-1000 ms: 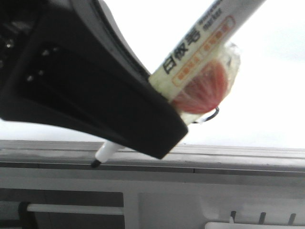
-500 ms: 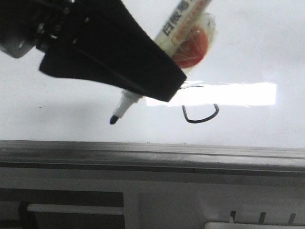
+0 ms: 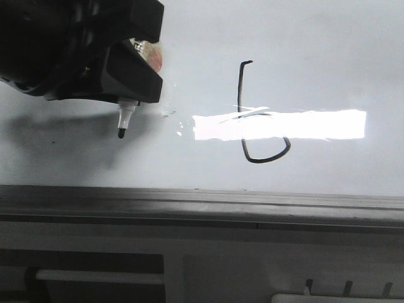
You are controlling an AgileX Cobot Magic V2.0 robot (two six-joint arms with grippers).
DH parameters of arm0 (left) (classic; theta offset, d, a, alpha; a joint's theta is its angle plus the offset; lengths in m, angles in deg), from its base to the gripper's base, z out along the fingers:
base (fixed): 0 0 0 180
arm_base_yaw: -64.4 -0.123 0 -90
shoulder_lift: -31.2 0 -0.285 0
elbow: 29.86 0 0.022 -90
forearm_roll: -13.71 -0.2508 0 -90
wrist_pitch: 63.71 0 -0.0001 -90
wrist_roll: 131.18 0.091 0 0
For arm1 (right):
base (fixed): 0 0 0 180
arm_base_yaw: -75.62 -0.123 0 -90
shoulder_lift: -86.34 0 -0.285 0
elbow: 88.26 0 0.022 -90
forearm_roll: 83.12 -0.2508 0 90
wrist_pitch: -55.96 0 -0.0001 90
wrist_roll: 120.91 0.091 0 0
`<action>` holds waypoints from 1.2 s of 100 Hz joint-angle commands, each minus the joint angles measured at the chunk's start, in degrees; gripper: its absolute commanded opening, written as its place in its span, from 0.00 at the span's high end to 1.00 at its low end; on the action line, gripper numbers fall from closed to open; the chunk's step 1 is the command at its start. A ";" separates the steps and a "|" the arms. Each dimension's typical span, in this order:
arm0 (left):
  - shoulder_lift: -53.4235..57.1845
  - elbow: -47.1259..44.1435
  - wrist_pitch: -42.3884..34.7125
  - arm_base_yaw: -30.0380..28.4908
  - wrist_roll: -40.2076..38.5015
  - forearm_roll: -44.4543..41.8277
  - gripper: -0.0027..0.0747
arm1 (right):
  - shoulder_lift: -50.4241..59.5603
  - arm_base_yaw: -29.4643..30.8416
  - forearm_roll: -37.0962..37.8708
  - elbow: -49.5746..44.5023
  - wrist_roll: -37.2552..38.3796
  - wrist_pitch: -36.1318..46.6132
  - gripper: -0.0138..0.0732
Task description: Write number 6 on whiteboard
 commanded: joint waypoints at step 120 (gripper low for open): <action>-6.62 1.66 -16.26 1.33 -0.65 13.49 0.97 | 0.05 0.17 3.08 1.83 5.46 3.12 0.91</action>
